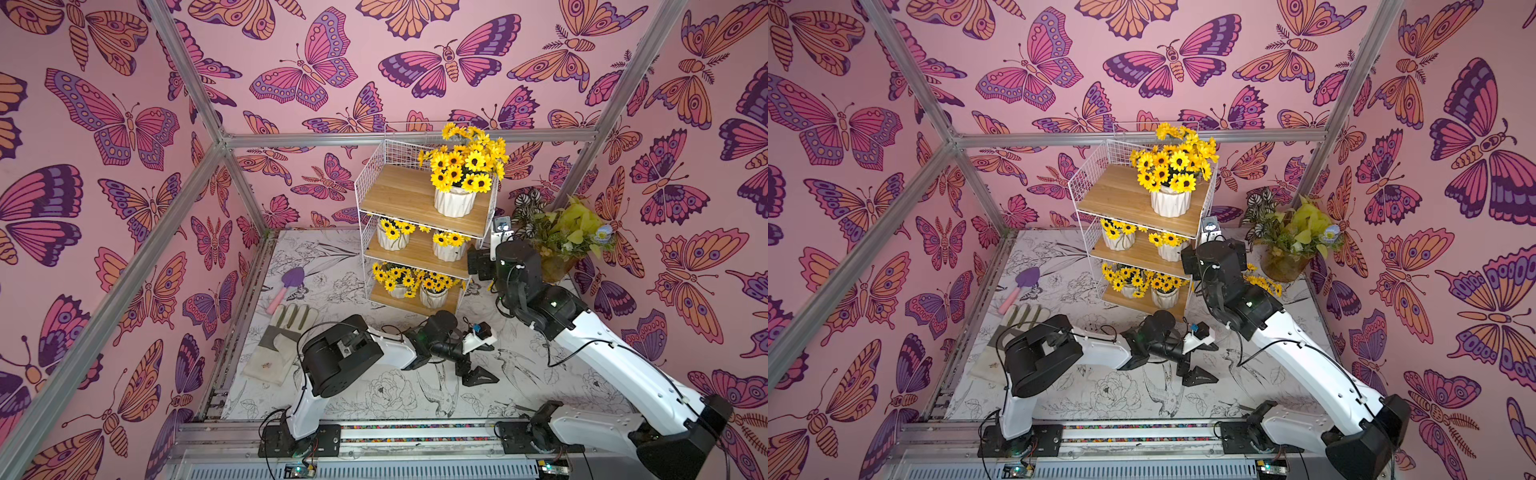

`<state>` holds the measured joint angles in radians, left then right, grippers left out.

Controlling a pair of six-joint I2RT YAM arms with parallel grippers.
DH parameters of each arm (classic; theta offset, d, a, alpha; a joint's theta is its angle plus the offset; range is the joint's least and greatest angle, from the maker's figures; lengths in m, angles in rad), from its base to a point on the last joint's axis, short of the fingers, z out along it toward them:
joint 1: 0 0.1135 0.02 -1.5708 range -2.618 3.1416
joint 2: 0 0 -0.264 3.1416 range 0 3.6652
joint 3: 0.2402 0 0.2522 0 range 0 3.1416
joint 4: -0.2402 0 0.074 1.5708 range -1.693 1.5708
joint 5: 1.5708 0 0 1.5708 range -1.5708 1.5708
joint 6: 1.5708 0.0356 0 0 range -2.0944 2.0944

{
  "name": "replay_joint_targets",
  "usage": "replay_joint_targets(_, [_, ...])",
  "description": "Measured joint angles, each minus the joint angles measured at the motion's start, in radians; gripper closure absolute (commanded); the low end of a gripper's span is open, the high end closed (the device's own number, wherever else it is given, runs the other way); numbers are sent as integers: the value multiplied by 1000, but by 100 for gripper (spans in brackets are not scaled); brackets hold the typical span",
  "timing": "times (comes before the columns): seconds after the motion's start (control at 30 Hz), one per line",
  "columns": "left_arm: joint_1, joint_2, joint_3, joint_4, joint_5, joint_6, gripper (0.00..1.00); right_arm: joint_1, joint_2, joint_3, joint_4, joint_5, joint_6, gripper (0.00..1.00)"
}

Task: Take the sunflower pots off the shelves
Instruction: Adjust the shelf at the center of the board.

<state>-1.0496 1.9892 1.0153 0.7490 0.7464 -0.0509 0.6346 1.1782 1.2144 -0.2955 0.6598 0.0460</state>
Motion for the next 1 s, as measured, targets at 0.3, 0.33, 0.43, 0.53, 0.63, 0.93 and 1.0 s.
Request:
replay_joint_targets(0.3, [0, -152, -92, 13, -64, -10, 0, -93, 12, 0, 15, -130, -8, 1])
replay_joint_targets(0.33, [0, -164, -99, 12, -69, -10, 0, -107, 17, 0, 19, -143, -7, 1])
replay_joint_targets(0.43, [0, -202, -114, 2, -91, -5, 0, -153, 40, 0, 27, -177, 2, 1])
replay_joint_targets(0.53, [0, -237, -127, -7, -113, 3, 0, -186, 58, 0, 32, -195, 6, 1])
replay_joint_targets(0.63, [2, -262, -142, -14, -130, 9, 0, -222, 83, 2, 37, -209, 10, 1])
replay_joint_targets(0.93, [14, -335, -203, -28, -184, 14, 0, -331, 174, 45, 38, -270, 14, 1])
replay_joint_targets(1.0, [18, -356, -209, -45, -200, 19, 0, -340, 180, 50, 39, -286, 13, 1])
